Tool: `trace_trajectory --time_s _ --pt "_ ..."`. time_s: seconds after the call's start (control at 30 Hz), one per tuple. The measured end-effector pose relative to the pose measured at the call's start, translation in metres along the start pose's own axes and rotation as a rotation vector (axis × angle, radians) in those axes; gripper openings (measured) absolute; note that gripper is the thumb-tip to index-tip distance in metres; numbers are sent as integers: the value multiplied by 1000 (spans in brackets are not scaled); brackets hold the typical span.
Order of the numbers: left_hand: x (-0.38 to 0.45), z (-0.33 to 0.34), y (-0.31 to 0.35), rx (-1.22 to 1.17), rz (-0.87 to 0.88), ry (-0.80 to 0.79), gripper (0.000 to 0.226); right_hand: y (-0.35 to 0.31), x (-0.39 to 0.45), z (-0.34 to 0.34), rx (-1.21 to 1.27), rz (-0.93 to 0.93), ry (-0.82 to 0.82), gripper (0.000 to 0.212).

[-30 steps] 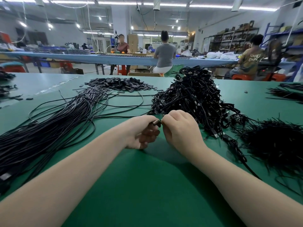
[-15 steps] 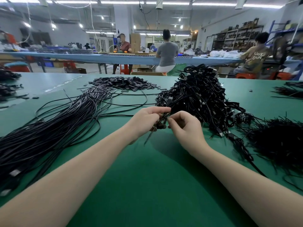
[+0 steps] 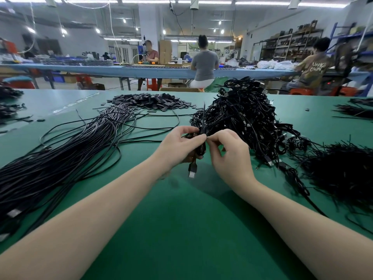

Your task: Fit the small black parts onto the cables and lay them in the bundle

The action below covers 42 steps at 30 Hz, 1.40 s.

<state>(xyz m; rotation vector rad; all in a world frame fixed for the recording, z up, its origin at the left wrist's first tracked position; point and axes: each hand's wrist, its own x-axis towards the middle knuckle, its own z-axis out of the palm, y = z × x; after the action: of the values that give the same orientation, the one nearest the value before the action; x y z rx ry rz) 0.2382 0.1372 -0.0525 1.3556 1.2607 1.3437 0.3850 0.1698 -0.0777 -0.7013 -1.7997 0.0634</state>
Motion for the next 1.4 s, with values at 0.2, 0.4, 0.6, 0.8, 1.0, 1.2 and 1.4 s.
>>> trace_trajectory --time_s 0.2,0.4,0.6,0.8,1.0,1.2,1.4 --pt "0 -1 6 -301 -132 -58 20 -3 -1 3 -62 -51 -45 7" --pt "0 -15 -5 -126 26 -162 34 4 -3 2 -16 107 -74 9" --pt "5 -17 -15 88 272 35 16 -3 -4 5 36 100 -126 9" --pt "6 -5 -15 70 126 93 20 -8 -5 3 -5 -18 -81 7" --pt "0 -5 9 -629 -595 -198 8 -7 3 -4 -322 -389 -43 17" --pt "-2 -12 0 -519 -492 -265 22 -9 2 -4 -4 -125 -340 20" --pt "2 -18 -8 -565 -364 -218 18 -12 25 -6 175 48 -457 12"
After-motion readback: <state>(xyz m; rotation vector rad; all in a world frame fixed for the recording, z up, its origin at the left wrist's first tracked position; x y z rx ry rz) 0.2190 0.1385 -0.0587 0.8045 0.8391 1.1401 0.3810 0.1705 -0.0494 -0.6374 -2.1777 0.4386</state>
